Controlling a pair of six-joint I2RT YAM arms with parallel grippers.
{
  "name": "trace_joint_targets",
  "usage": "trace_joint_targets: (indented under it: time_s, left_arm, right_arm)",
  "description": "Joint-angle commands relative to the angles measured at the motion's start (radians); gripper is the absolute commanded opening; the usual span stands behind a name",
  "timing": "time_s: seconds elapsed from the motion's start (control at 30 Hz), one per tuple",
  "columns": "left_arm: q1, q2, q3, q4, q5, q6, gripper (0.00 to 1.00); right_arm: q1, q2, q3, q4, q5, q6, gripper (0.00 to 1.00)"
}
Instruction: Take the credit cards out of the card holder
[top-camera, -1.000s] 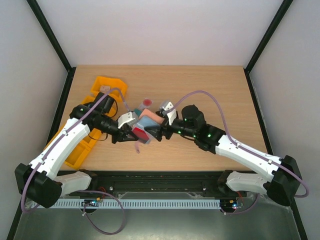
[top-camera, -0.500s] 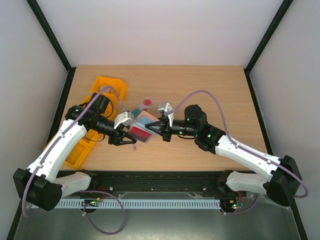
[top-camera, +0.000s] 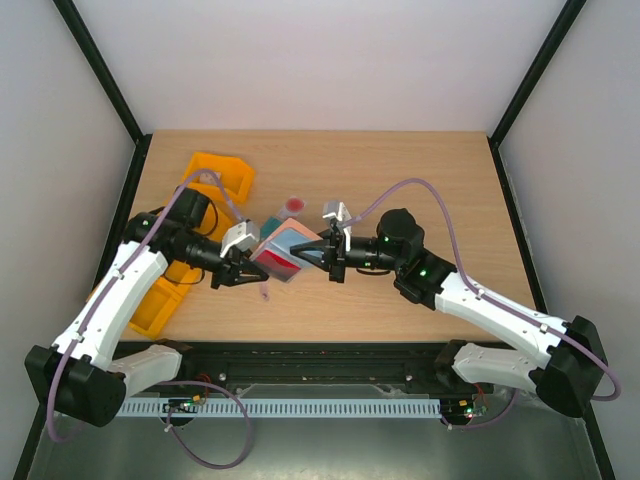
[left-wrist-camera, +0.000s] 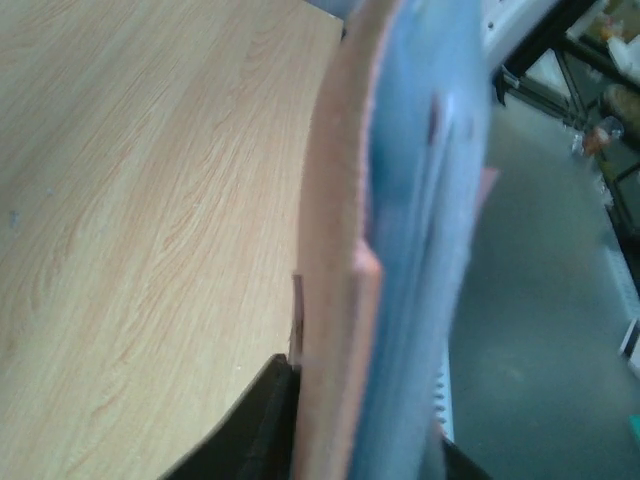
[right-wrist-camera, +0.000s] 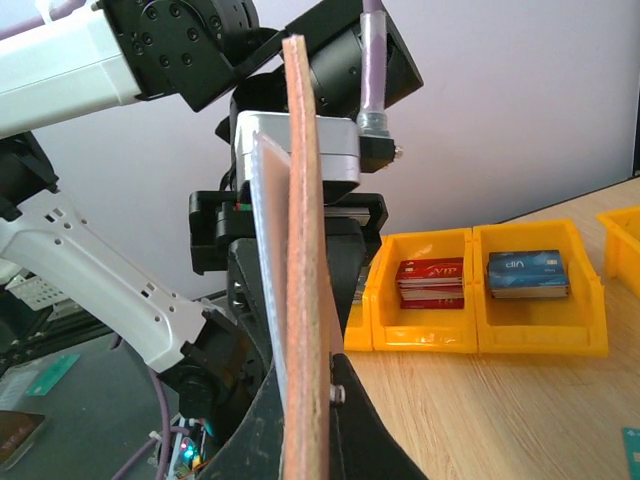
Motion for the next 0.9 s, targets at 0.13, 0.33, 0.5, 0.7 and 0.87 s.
trace_joint_targets:
  time_s: [0.13,0.33,0.5,0.7,0.87]
  left_arm:
    - [0.045,-0.006,0.023,-0.039,0.094,0.028,0.02]
    - [0.11,0.014,-0.082,0.355,-0.393,-0.507,0.02]
    - [0.11,0.095,-0.072,0.408,-0.914,-0.591,0.02]
    - [0.109,0.11,-0.064,0.414,-0.901,-0.608,0.02]
    - [0.074,0.073,-0.075,0.391,-0.627,-0.552,0.02]
  right_arm:
    - [-0.007,-0.004,0.007,0.027,0.016,0.012,0.02]
    - [-0.122,0.027,0.041,-0.203,0.361,0.084,0.36]
    - [-0.148,0.067,0.124,-0.392,0.464,0.048,0.42]
    - [-0.033,0.135,0.133,-0.302,0.141,0.025,0.35]
    - [0.112,0.293,0.169,0.024,0.06,0.111,0.27]
